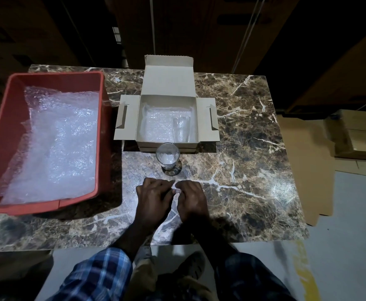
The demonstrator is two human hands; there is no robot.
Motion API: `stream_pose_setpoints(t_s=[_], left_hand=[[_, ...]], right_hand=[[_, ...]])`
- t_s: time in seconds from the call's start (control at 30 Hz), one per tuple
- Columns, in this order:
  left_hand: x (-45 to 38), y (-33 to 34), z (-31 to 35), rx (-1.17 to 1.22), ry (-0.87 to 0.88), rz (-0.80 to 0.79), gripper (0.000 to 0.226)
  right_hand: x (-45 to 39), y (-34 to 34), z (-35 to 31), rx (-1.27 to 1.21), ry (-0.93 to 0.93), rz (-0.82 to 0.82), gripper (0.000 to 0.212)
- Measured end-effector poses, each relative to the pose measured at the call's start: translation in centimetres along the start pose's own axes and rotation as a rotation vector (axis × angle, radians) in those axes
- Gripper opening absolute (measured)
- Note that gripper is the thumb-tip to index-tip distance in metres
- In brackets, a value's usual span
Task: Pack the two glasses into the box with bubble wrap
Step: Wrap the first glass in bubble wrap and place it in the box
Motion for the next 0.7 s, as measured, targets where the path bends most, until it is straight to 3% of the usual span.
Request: stream_pose_setpoints(t_s=[0.13, 0.27, 0.37, 0.43, 0.6, 0.7], left_hand=[[-0.2, -0.7, -0.3, -0.120, 0.037, -0.073, 0.018], [-0.4, -1.3, -0.8, -0.059, 0.025, -0.158, 0.018], [-0.7, -1.9, -0.4, -0.004, 0.020, -0.198, 0.021], [-0.9, -2.6, 0.1, 0.028, 0.024, -0.140, 0.023], [-1.9, -5.5, 2.2, 0.191, -0.041, 0.270, 0.019], [-2.8, -6.6, 3.3, 0.293, -0.040, 0.277, 0.041]], right_hand=[[-0.7, 0.1, 0.1, 0.134, -0.167, -0.080, 0.025], [-0.8, 0.4, 0.8, 0.261, -0.176, -0.169, 0.030], [-1.1, -0.1, 0.3, 0.292, -0.231, -0.171, 0.022], [-1.6, -0.7, -0.5, 0.287, -0.275, -0.143, 0.023], [-3.1, -4.5, -4.6, 0.058, -0.226, 0.106, 0.016], [-5.4, -5.7, -7.5, 0.041, -0.229, 0.174, 0.015]])
Point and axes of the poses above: each hand's wrist, its own x-axis away from the middle knuckle, its own y-axis out of the palm, z = x × y, the point moved 1 cm from there along -x, towards the middle knuckle, and after that the axes turned 9 degrees about y, right-handed, at the moved point
